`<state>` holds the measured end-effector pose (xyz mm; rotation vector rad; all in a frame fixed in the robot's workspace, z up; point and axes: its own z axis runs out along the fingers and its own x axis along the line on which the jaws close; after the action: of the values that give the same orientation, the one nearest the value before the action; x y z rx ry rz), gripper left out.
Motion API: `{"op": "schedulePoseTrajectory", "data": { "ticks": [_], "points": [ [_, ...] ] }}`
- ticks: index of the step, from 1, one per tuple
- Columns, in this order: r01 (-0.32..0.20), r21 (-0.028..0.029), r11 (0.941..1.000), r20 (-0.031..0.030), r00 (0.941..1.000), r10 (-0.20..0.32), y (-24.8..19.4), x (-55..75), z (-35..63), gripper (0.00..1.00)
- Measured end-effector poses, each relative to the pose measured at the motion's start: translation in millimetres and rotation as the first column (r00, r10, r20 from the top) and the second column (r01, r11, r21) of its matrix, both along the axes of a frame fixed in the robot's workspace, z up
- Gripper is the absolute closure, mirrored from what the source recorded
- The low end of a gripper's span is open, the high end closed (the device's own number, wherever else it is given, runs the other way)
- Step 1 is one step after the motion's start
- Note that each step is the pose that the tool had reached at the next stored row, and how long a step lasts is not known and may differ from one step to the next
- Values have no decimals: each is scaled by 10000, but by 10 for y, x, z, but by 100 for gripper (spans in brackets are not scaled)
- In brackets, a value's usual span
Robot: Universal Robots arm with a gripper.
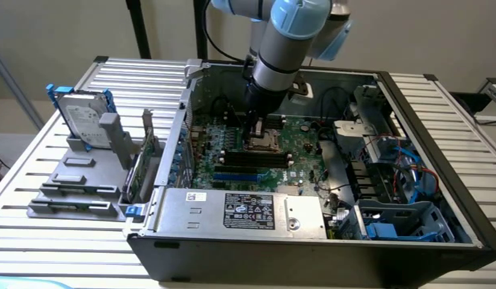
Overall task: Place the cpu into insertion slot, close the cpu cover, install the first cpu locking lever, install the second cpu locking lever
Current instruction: 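Close the cpu cover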
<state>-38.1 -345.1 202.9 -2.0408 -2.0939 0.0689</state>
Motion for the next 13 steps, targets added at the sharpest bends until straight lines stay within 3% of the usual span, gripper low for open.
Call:
{"op": "schedulePoseTrajectory", "data": {
  "ticks": [4,9,13],
  "points": [
    [1,-3,10000,-3,10000,-1,1,-1,-10,89],
    [1,21,10000,-28,10000,-1,-2,-17,120,89],
    [0,53,10000,-27,10000,0,-14,-162,169,89]
  ]
}}
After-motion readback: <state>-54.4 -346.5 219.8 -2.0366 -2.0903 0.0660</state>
